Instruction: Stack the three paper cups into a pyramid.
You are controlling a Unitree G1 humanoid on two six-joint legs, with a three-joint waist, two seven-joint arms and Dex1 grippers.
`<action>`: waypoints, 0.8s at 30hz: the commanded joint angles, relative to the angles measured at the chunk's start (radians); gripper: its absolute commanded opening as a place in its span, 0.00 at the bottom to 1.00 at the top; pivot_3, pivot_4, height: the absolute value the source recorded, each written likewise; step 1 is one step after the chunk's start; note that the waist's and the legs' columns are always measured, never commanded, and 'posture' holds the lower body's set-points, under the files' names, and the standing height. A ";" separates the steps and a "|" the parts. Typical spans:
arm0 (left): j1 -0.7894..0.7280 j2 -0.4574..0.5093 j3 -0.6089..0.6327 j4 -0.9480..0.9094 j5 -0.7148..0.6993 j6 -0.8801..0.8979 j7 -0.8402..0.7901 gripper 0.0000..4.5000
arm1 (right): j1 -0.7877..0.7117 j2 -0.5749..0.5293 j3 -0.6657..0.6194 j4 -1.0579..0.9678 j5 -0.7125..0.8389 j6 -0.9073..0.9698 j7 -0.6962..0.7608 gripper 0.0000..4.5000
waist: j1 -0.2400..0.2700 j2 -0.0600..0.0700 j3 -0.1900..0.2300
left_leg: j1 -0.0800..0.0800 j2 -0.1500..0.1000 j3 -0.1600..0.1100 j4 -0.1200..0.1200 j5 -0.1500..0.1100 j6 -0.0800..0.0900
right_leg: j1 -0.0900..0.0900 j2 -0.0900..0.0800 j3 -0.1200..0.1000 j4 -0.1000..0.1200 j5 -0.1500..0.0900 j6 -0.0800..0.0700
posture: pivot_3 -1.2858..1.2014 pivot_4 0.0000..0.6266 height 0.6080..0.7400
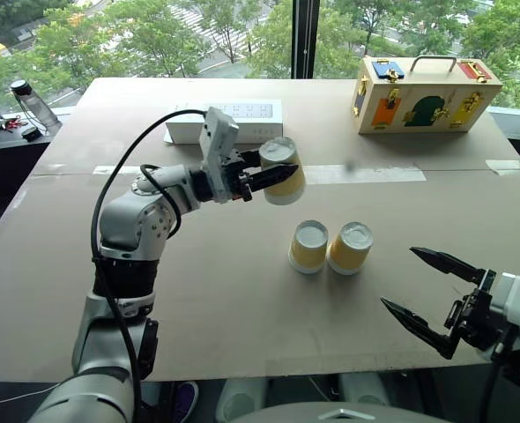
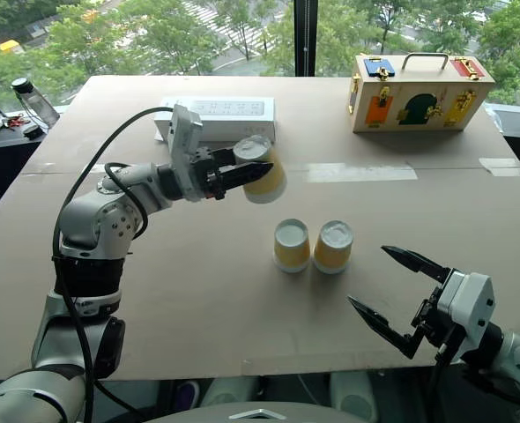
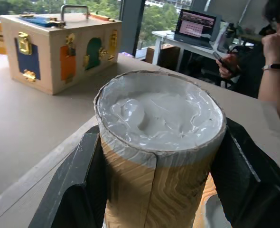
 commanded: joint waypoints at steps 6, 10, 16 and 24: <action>-0.069 -0.001 -0.134 -0.034 0.023 -0.030 -0.174 0.52 | 0.116 0.056 -0.074 -0.059 -0.022 -0.056 -0.020 1.00 | -0.012 0.001 0.000 | 0.002 0.001 0.001 -0.001 0.000 0.000 | 0.000 0.001 0.002 0.000 -0.001 0.001 | 0.52 0.24 1.00; -0.066 0.006 -0.170 -0.028 0.059 -0.083 -0.232 0.52 | 0.180 0.090 -0.081 -0.080 -0.035 -0.075 -0.027 1.00 | -0.008 0.000 0.000 | 0.001 0.001 0.001 -0.001 0.000 0.000 | 0.000 0.001 0.002 0.000 -0.001 0.000 | 0.52 0.24 1.00; -0.049 -0.008 -0.211 -0.024 0.120 -0.152 -0.264 0.52 | 0.250 0.123 -0.113 -0.041 -0.035 -0.132 0.010 1.00 | -0.006 0.001 0.001 | 0.000 0.001 0.001 -0.001 0.000 0.000 | 0.000 0.000 0.002 0.000 -0.004 -0.002 | 0.52 0.24 1.00; -0.042 -0.055 -0.234 0.001 0.165 -0.185 -0.257 0.52 | 0.259 0.118 -0.148 -0.007 -0.021 -0.154 0.030 1.00 | -0.006 0.001 0.001 | 0.001 0.001 0.002 -0.001 0.000 0.000 | 0.000 0.000 0.002 0.000 -0.004 -0.001 | 0.52 0.24 1.00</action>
